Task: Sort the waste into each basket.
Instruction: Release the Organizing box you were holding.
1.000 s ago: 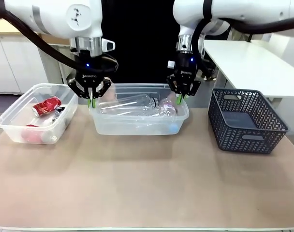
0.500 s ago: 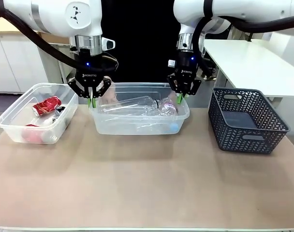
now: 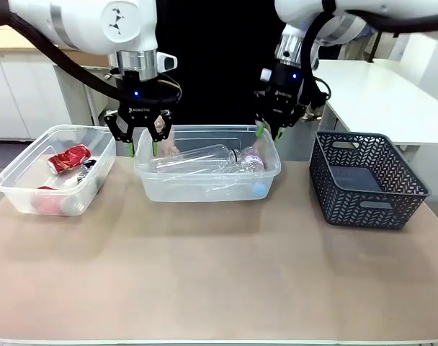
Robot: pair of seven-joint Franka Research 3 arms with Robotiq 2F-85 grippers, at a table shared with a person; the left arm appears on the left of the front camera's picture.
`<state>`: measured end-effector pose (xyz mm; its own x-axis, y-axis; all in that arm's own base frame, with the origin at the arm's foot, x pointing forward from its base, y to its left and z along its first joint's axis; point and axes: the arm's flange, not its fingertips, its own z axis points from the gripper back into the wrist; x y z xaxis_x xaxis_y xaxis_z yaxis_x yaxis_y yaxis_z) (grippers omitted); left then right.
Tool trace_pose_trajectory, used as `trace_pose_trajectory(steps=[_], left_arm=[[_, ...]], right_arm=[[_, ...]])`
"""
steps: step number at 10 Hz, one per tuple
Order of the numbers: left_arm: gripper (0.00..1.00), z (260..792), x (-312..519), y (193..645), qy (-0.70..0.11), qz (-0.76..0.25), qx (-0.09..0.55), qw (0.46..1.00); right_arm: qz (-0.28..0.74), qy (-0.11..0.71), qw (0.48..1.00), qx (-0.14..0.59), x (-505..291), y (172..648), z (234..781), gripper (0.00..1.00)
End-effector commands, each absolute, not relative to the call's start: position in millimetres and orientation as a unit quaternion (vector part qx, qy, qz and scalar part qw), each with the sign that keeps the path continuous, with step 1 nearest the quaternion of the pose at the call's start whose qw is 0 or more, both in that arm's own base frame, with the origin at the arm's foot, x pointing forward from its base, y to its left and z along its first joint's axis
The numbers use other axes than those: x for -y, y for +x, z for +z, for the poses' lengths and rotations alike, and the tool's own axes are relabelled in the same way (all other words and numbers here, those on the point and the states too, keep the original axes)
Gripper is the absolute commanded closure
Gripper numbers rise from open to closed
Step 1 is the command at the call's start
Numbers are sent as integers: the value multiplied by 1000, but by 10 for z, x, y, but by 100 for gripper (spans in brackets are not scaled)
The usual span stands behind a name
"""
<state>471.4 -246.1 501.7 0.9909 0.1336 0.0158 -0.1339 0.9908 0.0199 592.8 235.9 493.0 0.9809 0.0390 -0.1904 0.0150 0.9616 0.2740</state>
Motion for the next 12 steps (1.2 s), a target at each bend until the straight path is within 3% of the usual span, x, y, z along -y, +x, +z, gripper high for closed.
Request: trace_pose_trajectory(steps=[1, 3, 5, 7, 8, 9, 12], left_arm=[[0, 5144, 2309, 4620, -32, 34, 17, 999], [0, 5188, 2174, 4541, -95, 0, 28, 995], [0, 5122, 2083, 4539, -150, -51, -1, 987], [0, 4975, 2010, 4630, -145, -74, -34, 986], [0, 4882, 2019, 4677, -131, -73, -65, 987], [0, 5049, 2103, 4611, -149, -59, -8, 987], [0, 5049, 2103, 4611, -149, -59, -8, 987]], right_arm=[[-14, 190, 982, 6, -2139, 5504, 4836, 0], [49, 213, 972, 87, -1932, 5284, 4928, 0], [171, 203, 948, 174, -1761, 4833, 5026, 0], [205, 246, 937, 139, -1595, 4565, 5105, 0], [155, 173, 960, 158, -1831, 4945, 5135, 0], [155, 173, 960, 158, -1831, 4945, 5135, 0], [155, 173, 960, 158, -1831, 4945, 5135, 0]])
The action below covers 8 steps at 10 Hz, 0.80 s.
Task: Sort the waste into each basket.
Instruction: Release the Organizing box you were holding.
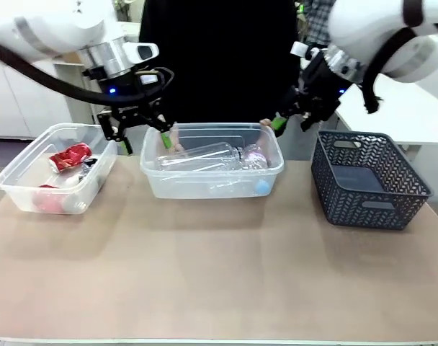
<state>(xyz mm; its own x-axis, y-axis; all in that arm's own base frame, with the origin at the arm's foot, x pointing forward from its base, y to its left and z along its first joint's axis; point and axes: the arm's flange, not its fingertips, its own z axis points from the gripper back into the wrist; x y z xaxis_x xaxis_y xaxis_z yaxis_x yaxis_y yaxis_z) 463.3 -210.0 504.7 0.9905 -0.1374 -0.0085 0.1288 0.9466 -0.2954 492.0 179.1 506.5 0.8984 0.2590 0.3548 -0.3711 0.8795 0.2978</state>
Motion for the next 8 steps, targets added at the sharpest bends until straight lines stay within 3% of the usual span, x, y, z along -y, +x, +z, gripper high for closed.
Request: trace_pose_trajectory(steps=[1, 3, 4, 6, 8], left_arm=[[0, 5049, 2103, 4611, -149, -59, -8, 987], [0, 5059, 2100, 4635, -149, -67, -12, 986], [0, 5305, 1963, 4511, -172, -72, -13, 982], [0, 5899, 1487, 3915, -291, -139, 12, 946], [0, 5964, 835, 3655, -446, -99, 40, 889]], right_arm=[[155, 173, 960, 158, -1831, 4945, 5135, 0], [155, 173, 960, 158, -1831, 4945, 5135, 0], [162, 183, 957, 155, -1807, 4942, 5087, 0], [93, 386, 912, 104, -673, 4081, 5558, 0], [-111, 521, 844, 65, 59, 3628, 5662, 0]])
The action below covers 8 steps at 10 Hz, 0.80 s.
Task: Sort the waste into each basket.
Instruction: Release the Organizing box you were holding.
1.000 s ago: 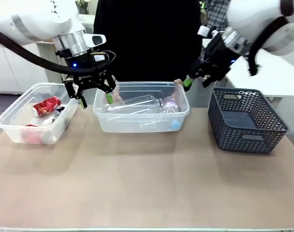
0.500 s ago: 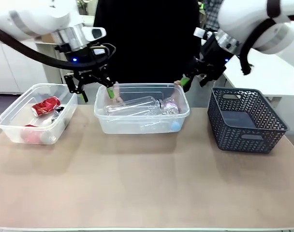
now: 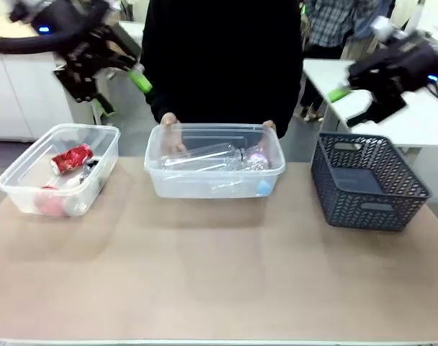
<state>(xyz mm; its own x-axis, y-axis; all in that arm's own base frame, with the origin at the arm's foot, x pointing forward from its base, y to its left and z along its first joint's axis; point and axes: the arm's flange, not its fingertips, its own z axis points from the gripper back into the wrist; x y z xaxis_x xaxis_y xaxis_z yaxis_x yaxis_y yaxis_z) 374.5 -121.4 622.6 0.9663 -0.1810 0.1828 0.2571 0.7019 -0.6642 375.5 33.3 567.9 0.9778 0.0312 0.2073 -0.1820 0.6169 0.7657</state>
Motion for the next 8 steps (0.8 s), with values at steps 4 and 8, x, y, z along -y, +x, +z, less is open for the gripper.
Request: trace_pose_trajectory(steps=[4, 8], left_arm=[[0, 5360, -134, 3627, -673, -70, 106, 728], [0, 5549, -263, 3556, -643, -68, 100, 757]], right_arm=[[-268, 696, 661, 81, 775, 3679, 5300, 0], [-102, 588, 802, 43, 791, 3358, 5522, 0]])
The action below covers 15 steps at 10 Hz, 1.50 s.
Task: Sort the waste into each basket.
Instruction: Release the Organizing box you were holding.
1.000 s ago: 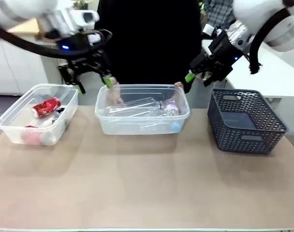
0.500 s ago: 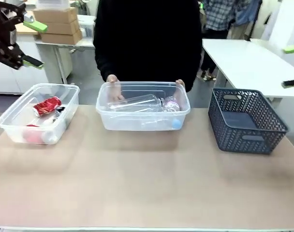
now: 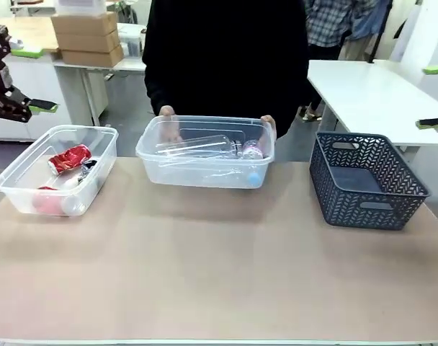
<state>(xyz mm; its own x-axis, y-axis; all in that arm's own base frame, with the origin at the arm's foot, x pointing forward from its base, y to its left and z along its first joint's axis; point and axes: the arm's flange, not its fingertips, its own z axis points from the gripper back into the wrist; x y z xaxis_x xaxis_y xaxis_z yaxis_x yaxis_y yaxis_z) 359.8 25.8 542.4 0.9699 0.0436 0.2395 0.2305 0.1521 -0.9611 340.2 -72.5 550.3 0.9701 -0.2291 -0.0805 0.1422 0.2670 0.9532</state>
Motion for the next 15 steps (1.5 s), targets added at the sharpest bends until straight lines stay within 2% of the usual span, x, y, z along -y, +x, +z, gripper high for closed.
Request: trace_pose_trajectory(steps=[1, 15], left_arm=[[0, 5549, -263, 3556, -643, -68, 100, 757], [0, 5549, -263, 3556, -643, -68, 100, 757]], right_arm=[[-102, 588, 802, 43, 791, 3358, 5522, 0], [-102, 588, 802, 43, 791, 3358, 5522, 0]])
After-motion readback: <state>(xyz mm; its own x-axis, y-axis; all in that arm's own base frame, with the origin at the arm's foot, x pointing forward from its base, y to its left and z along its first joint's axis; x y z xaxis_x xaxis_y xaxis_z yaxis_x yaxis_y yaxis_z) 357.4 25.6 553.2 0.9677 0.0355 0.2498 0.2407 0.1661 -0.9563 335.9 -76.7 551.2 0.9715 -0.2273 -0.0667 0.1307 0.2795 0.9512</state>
